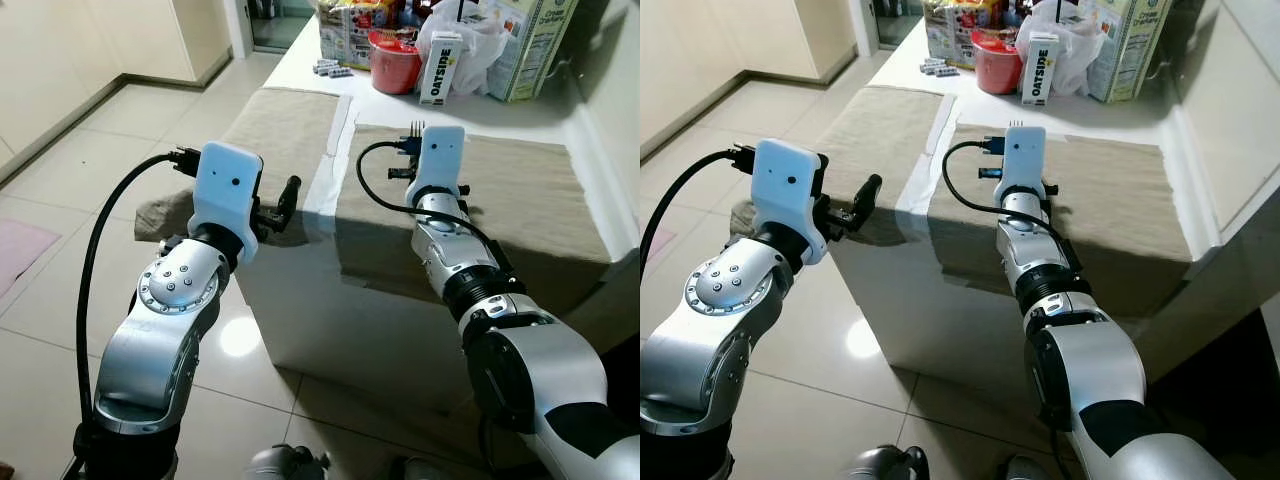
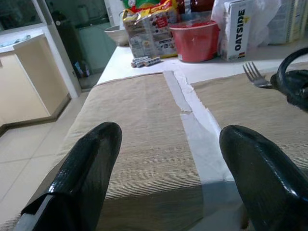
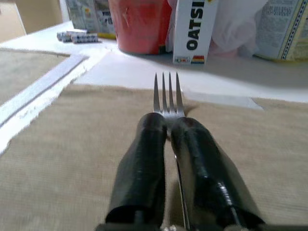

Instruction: Setting the table

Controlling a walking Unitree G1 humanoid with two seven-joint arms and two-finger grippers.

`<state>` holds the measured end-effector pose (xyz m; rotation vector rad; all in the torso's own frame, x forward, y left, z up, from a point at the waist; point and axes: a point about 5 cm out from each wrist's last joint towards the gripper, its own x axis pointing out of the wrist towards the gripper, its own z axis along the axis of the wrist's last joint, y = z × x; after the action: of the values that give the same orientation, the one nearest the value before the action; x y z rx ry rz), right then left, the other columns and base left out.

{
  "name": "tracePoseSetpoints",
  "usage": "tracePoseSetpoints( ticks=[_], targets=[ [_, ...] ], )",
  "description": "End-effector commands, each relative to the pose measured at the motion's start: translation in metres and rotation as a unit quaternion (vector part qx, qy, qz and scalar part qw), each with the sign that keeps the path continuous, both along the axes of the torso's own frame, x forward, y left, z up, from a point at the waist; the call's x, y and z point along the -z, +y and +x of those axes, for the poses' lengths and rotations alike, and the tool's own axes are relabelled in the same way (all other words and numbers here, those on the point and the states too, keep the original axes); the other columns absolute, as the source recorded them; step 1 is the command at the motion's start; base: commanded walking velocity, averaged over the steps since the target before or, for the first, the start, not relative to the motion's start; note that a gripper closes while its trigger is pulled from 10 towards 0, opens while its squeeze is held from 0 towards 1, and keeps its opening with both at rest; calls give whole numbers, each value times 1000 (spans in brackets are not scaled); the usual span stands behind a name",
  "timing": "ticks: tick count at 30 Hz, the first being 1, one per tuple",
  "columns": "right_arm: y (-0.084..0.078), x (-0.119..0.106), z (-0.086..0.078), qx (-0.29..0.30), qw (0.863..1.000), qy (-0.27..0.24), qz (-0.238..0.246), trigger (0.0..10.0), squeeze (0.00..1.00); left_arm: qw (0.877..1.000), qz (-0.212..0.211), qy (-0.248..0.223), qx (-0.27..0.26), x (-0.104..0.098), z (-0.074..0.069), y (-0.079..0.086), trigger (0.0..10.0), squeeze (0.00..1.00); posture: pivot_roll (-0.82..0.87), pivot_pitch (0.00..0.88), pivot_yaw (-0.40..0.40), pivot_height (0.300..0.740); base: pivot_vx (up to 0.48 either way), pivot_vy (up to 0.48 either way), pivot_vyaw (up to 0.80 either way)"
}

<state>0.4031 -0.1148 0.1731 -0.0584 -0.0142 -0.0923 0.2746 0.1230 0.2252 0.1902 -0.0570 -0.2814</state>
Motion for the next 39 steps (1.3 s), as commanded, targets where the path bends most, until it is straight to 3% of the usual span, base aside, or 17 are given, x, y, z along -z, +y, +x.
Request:
tracePoseSetpoints(
  ticks=[1,5,6,7,8,9,10,39],
  targets=[
    [7,-24,4,-10,999,-51,3,0,0,1000,7,-4,0,-2,1,0,10000,0,102,96,92,736,0,0,0],
    [9,-27,5,-10,999,-49,5,0,0,1000,8,-4,0,-1,2,0,10000,0,97,90,91,736,0,0,0],
    [9,-25,5,-8,999,-42,0,3961,0,1000,8,-4,0,-1,2,0,10000,0,97,90,91,736,0,0,0],
    [9,-24,5,-7,999,-37,-3,3961,0,1000,8,-4,0,-1,2,0,10000,0,97,90,91,736,0,0,0],
    [7,-19,4,-3,1000,-26,4,10000,596,1000,9,-4,1,-1,2,0,10000,0,97,85,89,736,0,0,0],
    [7,-19,4,-3,1000,-26,4,10000,596,1000,9,-4,1,-1,2,0,10000,0,97,85,89,736,0,0,0],
    [4,-13,4,5,1000,-14,19,10000,1000,1000,10,-5,1,-1,2,-1,10000,0,97,85,89,736,0,0,0],
    [8,-14,4,-11,1000,-14,13,10000,1000,1000,15,-7,5,0,2,-3,10000,0,94,68,84,736,0,0,0]
  ],
)
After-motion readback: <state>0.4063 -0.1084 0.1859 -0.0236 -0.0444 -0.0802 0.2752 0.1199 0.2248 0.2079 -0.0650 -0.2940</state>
